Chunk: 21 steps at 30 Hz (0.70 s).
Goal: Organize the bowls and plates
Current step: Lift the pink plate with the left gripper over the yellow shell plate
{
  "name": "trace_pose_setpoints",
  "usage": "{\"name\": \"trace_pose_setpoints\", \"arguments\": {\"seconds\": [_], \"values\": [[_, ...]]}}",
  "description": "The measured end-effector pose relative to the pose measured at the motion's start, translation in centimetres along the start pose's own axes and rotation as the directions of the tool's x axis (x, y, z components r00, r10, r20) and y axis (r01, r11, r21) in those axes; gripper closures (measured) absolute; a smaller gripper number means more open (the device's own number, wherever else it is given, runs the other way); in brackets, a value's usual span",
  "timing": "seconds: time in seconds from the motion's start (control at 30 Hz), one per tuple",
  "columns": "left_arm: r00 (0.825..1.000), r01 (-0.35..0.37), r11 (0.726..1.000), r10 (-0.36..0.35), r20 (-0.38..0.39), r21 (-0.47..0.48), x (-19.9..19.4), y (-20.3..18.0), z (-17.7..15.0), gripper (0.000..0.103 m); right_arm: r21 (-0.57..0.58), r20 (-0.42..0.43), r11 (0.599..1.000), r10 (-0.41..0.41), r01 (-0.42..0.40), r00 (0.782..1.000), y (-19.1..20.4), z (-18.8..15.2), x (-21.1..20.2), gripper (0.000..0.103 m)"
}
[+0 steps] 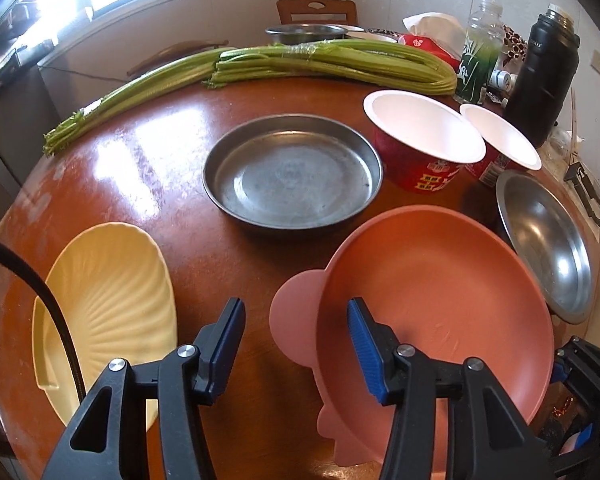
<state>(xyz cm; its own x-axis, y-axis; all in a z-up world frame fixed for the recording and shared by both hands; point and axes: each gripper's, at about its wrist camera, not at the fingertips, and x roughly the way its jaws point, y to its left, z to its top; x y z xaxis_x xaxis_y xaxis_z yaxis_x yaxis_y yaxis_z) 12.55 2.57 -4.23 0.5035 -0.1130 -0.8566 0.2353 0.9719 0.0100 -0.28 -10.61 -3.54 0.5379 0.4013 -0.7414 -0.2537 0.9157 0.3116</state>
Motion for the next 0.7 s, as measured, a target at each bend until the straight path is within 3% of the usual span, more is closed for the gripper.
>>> {"name": "trace_pose_setpoints", "arguments": {"seconds": [0.13,0.47,0.7], "values": [[0.997,0.072,0.997,-0.072,-0.021,-0.013,0.5,-0.4,-0.2,0.05,-0.001,0.006,1.0,-0.016,0.016,1.0,-0.2,-0.4,-0.3,0.042],[0.995,0.101,0.994,-0.101,0.008,-0.031,-0.8,-0.1,-0.4,0.053,-0.023,0.008,1.0,-0.002,0.002,1.0,0.3,-0.3,-0.2,0.043],[0.996,0.083,0.996,-0.082,0.038,-0.045,-2.3,0.7,-0.5,0.053,0.018,-0.021,0.998,0.064,-0.064,0.998,0.4,0.6,0.0,0.043]]}}
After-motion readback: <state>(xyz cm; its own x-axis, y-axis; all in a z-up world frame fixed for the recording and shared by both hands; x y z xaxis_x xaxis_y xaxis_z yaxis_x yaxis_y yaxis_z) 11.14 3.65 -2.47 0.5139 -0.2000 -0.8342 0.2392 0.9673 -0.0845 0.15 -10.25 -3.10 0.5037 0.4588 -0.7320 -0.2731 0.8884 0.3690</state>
